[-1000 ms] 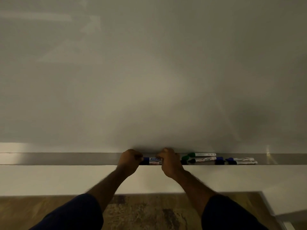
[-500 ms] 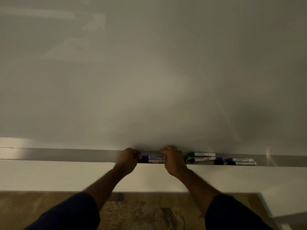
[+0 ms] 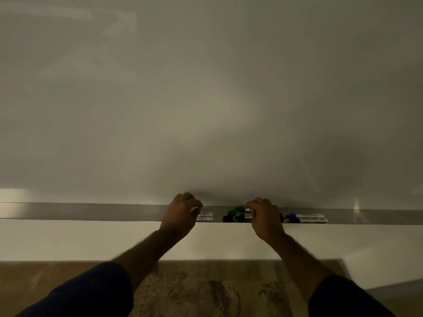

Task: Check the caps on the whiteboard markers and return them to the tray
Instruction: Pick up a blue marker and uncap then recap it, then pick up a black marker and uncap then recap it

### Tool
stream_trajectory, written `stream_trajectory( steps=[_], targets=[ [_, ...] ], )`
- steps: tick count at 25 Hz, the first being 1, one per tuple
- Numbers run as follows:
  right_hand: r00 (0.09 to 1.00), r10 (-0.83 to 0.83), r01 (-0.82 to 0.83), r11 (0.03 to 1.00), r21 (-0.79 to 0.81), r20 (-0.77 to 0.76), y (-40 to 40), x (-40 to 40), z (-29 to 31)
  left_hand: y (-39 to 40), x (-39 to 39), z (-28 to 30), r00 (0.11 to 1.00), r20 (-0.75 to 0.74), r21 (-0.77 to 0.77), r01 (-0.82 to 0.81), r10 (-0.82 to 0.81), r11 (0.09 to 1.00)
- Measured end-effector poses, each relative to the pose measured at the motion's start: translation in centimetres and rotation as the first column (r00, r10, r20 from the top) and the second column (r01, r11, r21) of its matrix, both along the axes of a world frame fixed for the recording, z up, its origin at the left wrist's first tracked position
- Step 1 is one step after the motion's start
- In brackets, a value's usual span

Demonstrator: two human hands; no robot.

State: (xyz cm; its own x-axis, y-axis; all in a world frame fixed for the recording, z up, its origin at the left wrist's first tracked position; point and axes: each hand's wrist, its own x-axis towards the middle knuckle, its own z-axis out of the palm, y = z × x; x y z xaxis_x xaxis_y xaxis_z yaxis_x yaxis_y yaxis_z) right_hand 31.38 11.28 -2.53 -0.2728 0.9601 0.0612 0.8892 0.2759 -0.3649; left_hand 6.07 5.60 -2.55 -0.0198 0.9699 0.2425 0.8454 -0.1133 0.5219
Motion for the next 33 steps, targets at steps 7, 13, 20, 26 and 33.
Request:
stream_trajectory(
  steps=[7, 13, 20, 26, 33],
  targets=[
    [0.955, 0.224, -0.211, 0.974, -0.086, 0.193, 1.2, 3.8, -0.6, 1.2, 8.3, -2.0, 0.962, -0.245, -0.168, 0.077, -0.118, 0.983],
    [0.894, 0.343, -0.319, 0.939, -0.13, 0.288, 2.3, 5.8, -1.2, 1.9, 10.6, -3.5, 0.91, -0.403, -0.254, -0.011, -0.095, 0.967],
    [0.898, 0.405, -0.373, 0.908, -0.192, 0.172, 3.8, 6.8, -1.1, 2.7, 10.7, -2.6, 0.929, -0.369, -0.257, -0.089, -0.013, 0.962],
    [0.89, 0.457, -0.454, 0.883, -0.123, -0.005, 4.9, 7.5, 0.8, 2.3, 10.4, 0.0, 0.972, -0.229, -0.146, -0.095, 0.06, 0.985],
    [0.822, 0.54, -0.531, 0.842, 0.098, -0.181, 4.6, 7.1, 9.1, 1.4, 9.1, 8.9, 0.999, 0.003, 0.031, -0.055, 0.054, 0.998]
  ],
)
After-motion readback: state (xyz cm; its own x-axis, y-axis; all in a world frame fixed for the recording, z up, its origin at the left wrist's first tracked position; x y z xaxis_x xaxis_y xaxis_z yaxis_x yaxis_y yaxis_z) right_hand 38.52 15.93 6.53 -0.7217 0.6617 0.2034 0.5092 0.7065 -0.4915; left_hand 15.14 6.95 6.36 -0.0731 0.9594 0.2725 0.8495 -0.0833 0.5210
